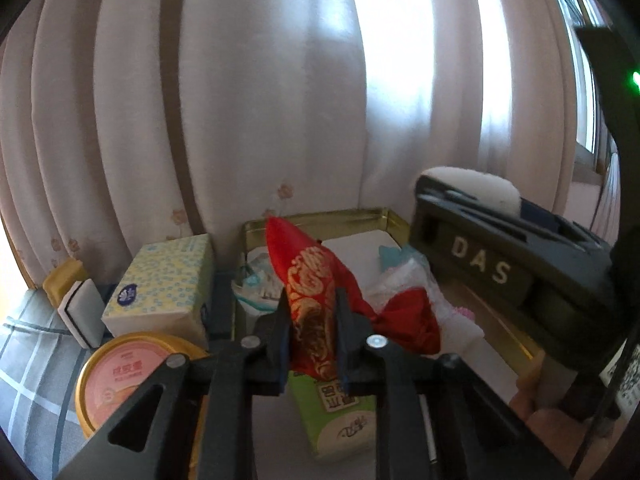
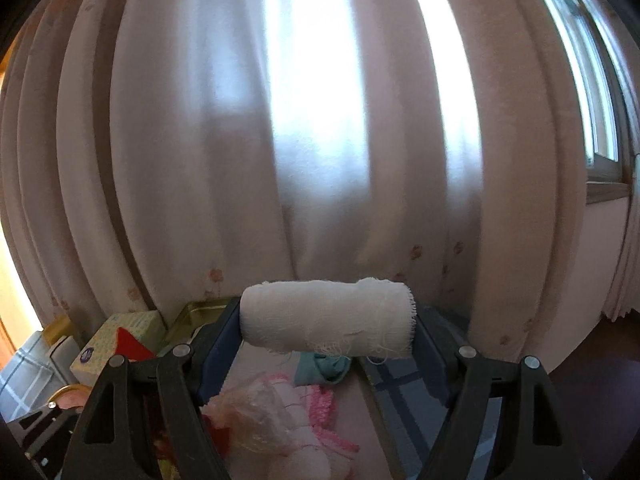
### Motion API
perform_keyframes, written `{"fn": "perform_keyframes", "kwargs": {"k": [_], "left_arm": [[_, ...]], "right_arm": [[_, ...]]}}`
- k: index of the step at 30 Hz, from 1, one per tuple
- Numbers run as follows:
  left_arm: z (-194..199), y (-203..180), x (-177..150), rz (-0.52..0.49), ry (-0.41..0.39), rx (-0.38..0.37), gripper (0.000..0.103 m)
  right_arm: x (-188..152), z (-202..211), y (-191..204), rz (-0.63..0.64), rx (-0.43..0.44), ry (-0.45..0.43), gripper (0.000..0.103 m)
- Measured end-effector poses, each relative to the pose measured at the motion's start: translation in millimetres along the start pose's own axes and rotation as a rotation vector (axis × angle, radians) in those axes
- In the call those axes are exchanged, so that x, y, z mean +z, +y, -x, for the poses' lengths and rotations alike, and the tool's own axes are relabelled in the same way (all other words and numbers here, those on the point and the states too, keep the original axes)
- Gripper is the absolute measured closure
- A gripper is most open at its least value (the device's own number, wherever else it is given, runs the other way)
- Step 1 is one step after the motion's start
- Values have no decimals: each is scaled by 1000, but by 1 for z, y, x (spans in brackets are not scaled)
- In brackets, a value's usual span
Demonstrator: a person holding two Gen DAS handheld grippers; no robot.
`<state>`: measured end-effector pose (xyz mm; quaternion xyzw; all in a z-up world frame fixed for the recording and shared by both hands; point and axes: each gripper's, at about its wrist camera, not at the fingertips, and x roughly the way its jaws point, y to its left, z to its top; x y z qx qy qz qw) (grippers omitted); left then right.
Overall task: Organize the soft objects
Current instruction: 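Carry the red pouch with left gripper while right carries the towel, release both in tray, then lift both grippers away from the tray toward the bed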
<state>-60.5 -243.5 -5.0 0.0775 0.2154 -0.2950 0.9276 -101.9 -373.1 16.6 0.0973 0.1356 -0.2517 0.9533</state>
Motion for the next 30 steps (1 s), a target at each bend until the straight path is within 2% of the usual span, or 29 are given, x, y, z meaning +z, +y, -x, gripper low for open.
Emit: {"fn": "perform_keyframes", "kwargs": {"k": [1,2,3,4,5,8,16,25,30], "left_arm": [[0,-1,0,-1,1,1,71],[0,-2,0,-2,2,6,51],[1,-2,0,-3,1,17,39],[3,-3,-1,-4,-5,22,20],[6,-4,-1,-5,-18,26,11],[10,-5,-2,-16,-37,22,3],[9,4,0,32,-41,26,1],[19,10,-1,64,-82,38,0],[26,20,-2,87,-117,99,1]], "right_arm": [[0,-2,0,-3,7,12,23],[0,-2,0,-5,11,21,21],[0,-3,0,-6,20,32,20],[0,-4,0,-8,30,38,14],[0,-3,0,-12,44,42,11],[-1,0,0,-23,67,29,10],[-2,7,-4,-62,80,-11,10],[-4,28,-14,-110,28,-135,10],[-6,35,-17,-126,-9,-196,10]]}}
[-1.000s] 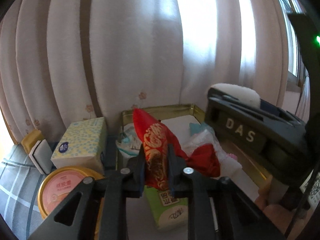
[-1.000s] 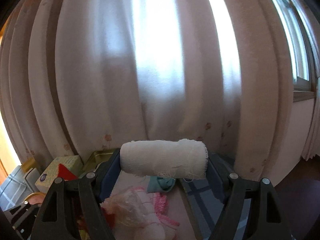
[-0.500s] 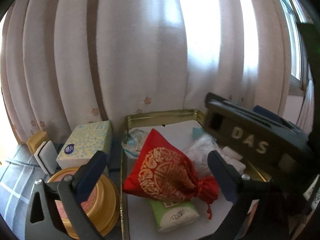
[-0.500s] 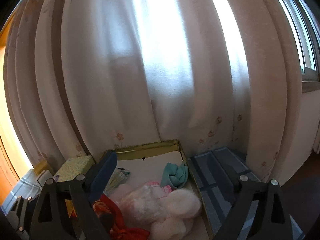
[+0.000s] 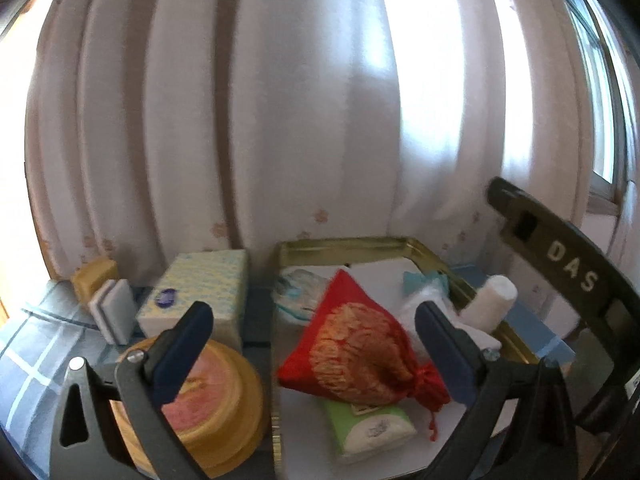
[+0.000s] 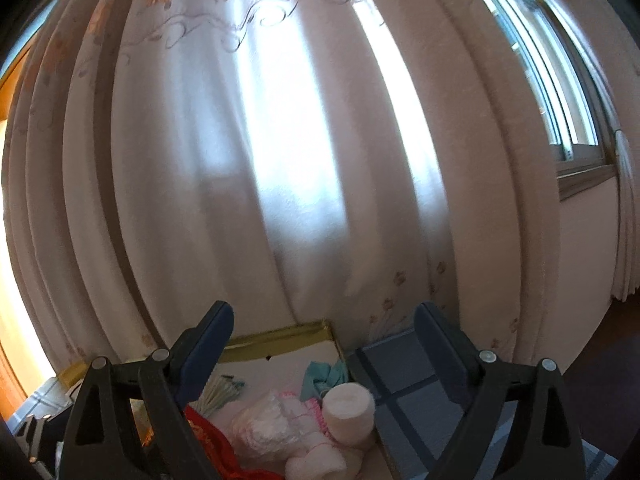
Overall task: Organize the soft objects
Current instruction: 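Lift both grippers away from the tray toward the bed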
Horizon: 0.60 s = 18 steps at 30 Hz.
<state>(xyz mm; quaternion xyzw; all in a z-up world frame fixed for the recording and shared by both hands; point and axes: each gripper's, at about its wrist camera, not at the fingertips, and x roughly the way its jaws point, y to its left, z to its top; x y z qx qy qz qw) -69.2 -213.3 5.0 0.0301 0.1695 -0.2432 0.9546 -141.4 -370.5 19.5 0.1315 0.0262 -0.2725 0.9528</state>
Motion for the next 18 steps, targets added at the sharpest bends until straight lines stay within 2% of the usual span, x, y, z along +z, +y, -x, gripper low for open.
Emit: {"fn": "perform_keyframes", "kwargs": {"k": [4,6,13,18], "left_arm": [[9,14,0,23,-44,67,1],[12,23,-1,35,-59,112,1],[19,47,-2,57,-72,201,1],[28,64,-4,45,-89,245,1]], "right_arm": [[-2,5,2,-8,10,-46,10],[-3,8,6,17,16,-65,10],[-8,13,25,125,34,-108,10],[-7,16,20,96,18,-114,10]]}}
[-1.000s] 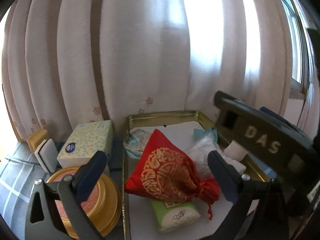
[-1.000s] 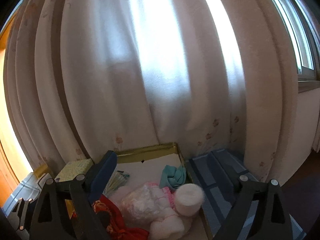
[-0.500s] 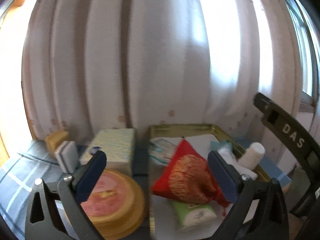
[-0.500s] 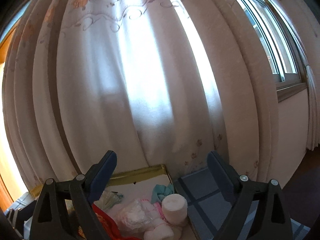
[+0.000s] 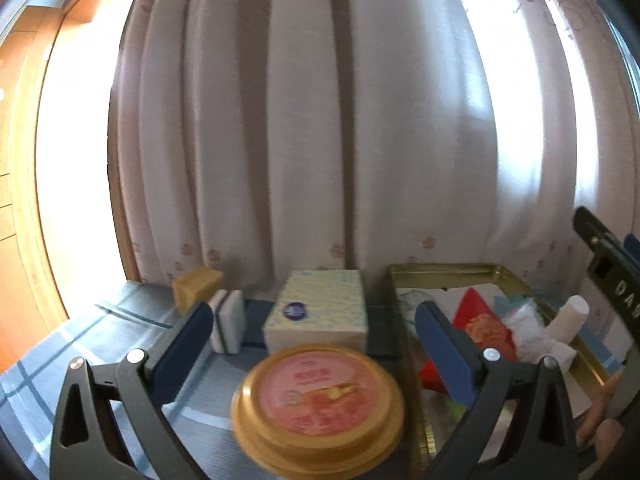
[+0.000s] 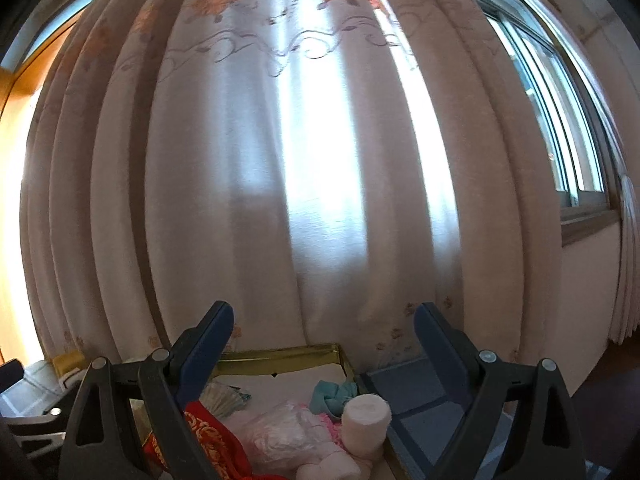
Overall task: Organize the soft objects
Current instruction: 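Lift both grippers away from the tray toward the bed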
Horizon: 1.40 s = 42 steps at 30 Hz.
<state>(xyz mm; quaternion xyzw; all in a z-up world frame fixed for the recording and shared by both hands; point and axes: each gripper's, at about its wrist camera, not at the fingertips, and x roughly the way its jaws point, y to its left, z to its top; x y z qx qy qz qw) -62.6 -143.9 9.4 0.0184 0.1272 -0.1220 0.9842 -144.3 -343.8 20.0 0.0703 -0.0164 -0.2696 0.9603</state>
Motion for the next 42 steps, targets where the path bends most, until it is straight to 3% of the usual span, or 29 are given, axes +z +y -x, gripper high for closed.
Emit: {"fn": "perform_keyframes", "kwargs": {"k": [13,19,31,37,42], "left_arm": [[-8,65,-1,25,25,79,1],[-10,82,0,-8,13,106,1],[-21,125,1,-3,20,132,1],[-33,159,4,-10,26,206,1],[-48,195,7,42,51,268,1]], "right_arm": [[-3,15,25,-6,15,22,10],[-9,17,48,-39,37,83,10],[-21,31,128,-24,134,124,10],[-27,36,168,-7,186,140,10],[-32,36,199,12,233,171,10]]}}
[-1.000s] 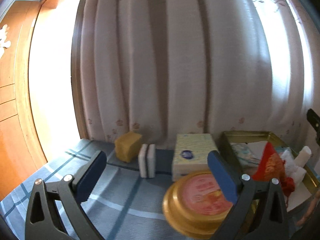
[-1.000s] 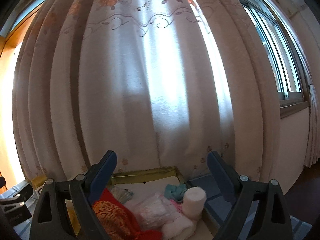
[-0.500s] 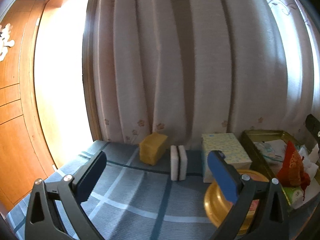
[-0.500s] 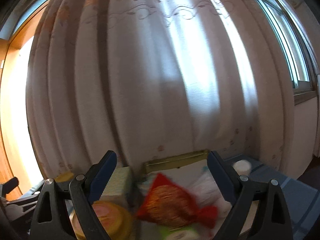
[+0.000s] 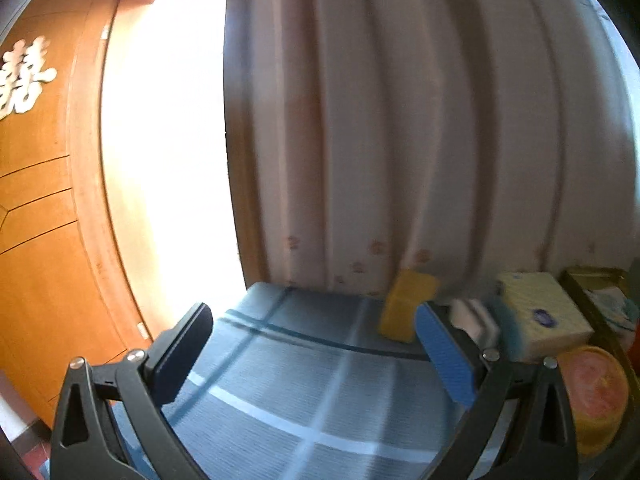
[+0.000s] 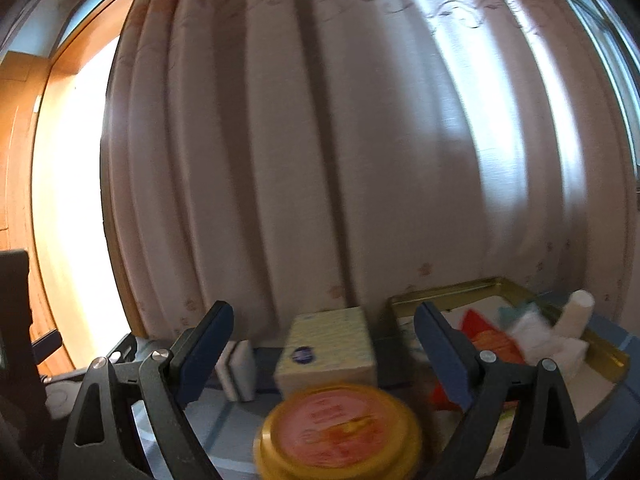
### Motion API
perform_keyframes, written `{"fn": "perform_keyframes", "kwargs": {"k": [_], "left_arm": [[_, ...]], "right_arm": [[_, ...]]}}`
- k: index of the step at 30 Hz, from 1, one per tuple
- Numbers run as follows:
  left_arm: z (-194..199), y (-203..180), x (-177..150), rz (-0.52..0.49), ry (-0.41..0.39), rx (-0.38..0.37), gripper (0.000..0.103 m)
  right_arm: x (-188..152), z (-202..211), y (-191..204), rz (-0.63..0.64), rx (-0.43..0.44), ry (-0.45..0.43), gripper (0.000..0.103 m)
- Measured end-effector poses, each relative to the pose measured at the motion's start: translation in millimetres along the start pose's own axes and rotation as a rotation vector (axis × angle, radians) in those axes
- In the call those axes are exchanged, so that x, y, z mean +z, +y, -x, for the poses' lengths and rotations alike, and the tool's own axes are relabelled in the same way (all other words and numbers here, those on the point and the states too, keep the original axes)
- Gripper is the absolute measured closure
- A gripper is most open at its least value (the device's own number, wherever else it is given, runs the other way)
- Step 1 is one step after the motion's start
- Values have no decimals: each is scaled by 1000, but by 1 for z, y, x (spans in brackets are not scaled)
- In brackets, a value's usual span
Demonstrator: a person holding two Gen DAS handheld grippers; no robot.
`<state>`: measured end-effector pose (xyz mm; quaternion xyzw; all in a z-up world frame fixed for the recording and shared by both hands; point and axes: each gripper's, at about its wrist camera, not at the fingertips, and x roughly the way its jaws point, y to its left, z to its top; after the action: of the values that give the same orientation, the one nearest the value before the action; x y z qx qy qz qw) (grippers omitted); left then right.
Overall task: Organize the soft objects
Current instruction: 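Lift both grippers away from the tray toward the bed, then grasp the white-and-black sponge with the right gripper and lift it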
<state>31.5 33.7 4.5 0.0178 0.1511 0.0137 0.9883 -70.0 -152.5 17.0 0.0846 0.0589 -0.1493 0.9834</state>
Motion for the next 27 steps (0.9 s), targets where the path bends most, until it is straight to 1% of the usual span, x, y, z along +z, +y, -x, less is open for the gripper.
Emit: {"fn": "perform_keyframes", "kwargs": {"k": [7,9,11,12,14,18,22,23,27], "left_arm": [[-27,20,5,-1,21,79,1],[-37,24,6,8,47,84,1],[-43,29,7,29,77,73,1],[-46,32,6,43,93,65,1],[-49,35,6,62,107,53,1],[-49,39,6,86,99,50,1],[-50,43,7,94,89,50,1],[-50,43,7,94,90,52,1],[-51,48,6,101,100,56,1]], "right_arm": [[-7,-23,44,65,58,95,10],[-9,-30,53,75,71,116,14],[-12,-40,62,82,89,154,28],[-12,-45,65,84,93,173,30],[-13,-56,70,73,97,209,31],[-17,-78,79,60,108,297,31],[-20,-99,82,45,80,364,31],[-22,-106,83,42,73,394,31],[-27,-124,85,32,52,462,31]]}}
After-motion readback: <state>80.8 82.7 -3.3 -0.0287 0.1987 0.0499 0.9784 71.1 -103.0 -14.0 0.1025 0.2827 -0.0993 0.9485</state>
